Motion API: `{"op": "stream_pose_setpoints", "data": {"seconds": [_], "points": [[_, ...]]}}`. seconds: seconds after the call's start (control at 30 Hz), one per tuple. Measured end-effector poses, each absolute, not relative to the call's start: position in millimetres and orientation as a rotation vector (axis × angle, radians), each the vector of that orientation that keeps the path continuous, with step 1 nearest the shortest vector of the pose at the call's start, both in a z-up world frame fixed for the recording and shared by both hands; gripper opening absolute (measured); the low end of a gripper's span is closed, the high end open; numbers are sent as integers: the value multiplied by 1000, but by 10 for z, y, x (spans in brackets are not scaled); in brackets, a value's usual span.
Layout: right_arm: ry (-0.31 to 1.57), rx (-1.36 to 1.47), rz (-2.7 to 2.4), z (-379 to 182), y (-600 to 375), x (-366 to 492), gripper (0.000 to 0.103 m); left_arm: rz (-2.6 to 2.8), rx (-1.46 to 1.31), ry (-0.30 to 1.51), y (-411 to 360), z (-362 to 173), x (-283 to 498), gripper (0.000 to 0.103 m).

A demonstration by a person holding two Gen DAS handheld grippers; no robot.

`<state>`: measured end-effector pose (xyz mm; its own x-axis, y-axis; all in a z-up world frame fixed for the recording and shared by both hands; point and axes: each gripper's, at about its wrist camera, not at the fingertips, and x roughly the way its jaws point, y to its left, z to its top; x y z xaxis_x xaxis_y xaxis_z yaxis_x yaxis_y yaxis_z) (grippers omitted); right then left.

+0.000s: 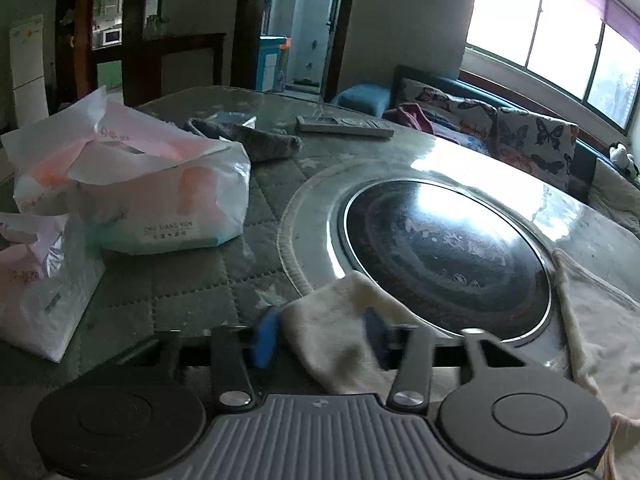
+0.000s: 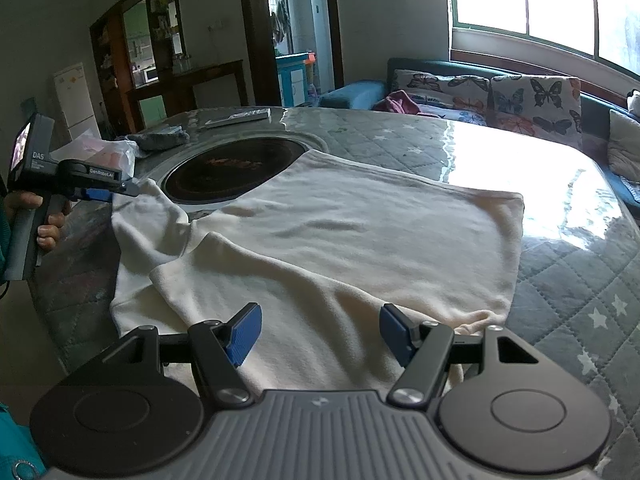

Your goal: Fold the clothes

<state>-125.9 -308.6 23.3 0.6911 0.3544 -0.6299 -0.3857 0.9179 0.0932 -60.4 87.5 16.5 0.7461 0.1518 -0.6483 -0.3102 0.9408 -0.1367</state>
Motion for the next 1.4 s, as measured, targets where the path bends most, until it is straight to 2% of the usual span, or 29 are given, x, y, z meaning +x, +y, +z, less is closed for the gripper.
{"op": "stream_pose_setpoints", "data": {"seconds": [0.03,0.1,0.13,0.37,0.6,0.87,0.97,1.0,1.03,1.1,1.17,1.23,1.4], "points": [[693,-47,413,234,-3088,-1260,67,248,-251,683,883,165,-604,23],[692,-46,412,236,-3092,-1264,67,225,-270,680,899,164,-610,12],[691,-45,412,237,-3095,-1265,67,217,-272,669,892,173,-619,11],[678,-38,401,272,-3128,-1292,67,29,-329,577,646,537,-771,9],[663,-9,370,318,-3234,-1343,67,-359,-362,504,-42,1050,-1014,9],[649,29,306,381,-3453,-1442,64,-725,-312,566,-886,1042,-1150,10],[651,42,280,395,-3531,-1483,61,-782,-231,602,-1146,957,-1180,18],[652,46,271,402,-3556,-1499,61,-774,-196,602,-1180,929,-1203,26],[652,50,263,409,-3580,-1514,60,-760,-160,600,-1182,907,-1219,41],[653,57,256,418,-3616,-1532,60,-732,-91,595,-1180,861,-1252,53],[656,67,260,420,-3627,-1534,53,-694,-57,605,-1097,807,-1266,53],[664,78,284,411,-3593,-1511,49,-652,-43,622,-1011,748,-1265,60],[693,69,325,339,-3438,-1417,36,-544,-31,642,-711,639,-1266,66]]}}
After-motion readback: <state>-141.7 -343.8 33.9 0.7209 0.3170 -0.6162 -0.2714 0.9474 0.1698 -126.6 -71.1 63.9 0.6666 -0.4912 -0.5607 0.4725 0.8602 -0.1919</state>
